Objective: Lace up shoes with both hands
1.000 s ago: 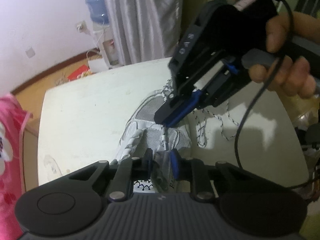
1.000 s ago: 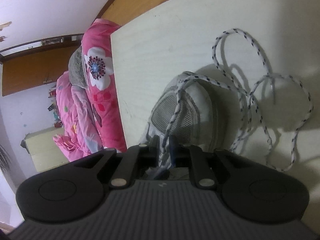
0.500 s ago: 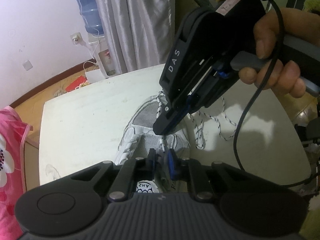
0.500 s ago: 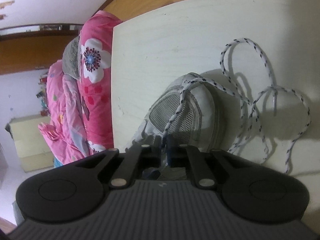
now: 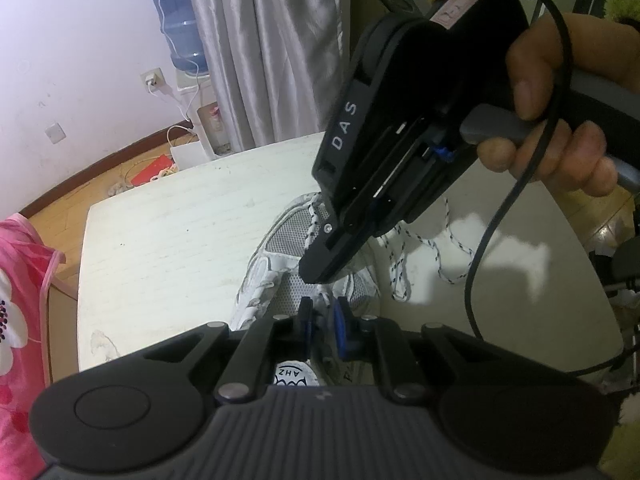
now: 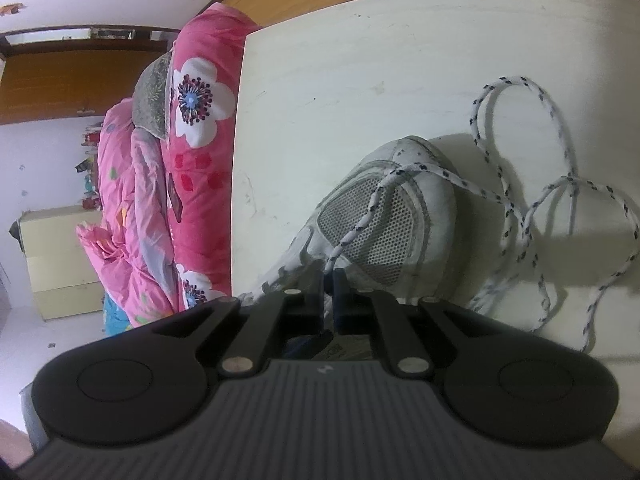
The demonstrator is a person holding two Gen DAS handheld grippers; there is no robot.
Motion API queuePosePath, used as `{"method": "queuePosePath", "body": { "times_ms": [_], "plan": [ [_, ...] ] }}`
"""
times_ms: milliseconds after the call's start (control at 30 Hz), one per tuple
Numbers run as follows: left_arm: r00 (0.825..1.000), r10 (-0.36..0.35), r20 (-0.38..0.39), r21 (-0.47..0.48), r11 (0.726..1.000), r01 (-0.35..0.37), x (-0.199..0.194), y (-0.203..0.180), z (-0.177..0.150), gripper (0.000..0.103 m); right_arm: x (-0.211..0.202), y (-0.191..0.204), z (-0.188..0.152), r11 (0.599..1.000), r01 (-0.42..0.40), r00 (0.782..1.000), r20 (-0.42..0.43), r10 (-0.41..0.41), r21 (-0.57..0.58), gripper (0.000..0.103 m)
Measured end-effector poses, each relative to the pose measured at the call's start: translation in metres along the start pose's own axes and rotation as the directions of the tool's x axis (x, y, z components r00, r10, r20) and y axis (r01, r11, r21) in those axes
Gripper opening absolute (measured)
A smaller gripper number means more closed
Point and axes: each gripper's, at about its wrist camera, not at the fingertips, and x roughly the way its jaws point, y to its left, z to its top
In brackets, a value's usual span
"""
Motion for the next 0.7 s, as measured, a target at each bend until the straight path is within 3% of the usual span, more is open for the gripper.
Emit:
{"method": "queuePosePath", "body": {
  "times_ms": [333,700],
  "plan": [
    [0.998,0.055,0.003,0.152,0.987,-0.055,-0.003,-0.012,0.006,0.009,-0.002,-0.004,0.003,0.999,-0.036,0.999,-0.039,0.036,-0.001,0.003],
    [0.999,0.021,-0.041,0.079,0.997,-0.017,0.003,-0.001,0.018,0.002,-0.002,-0.012,0.001,0.996,-0.083,0.996,-0.037,0.085,0.037,0.003]
  ]
}}
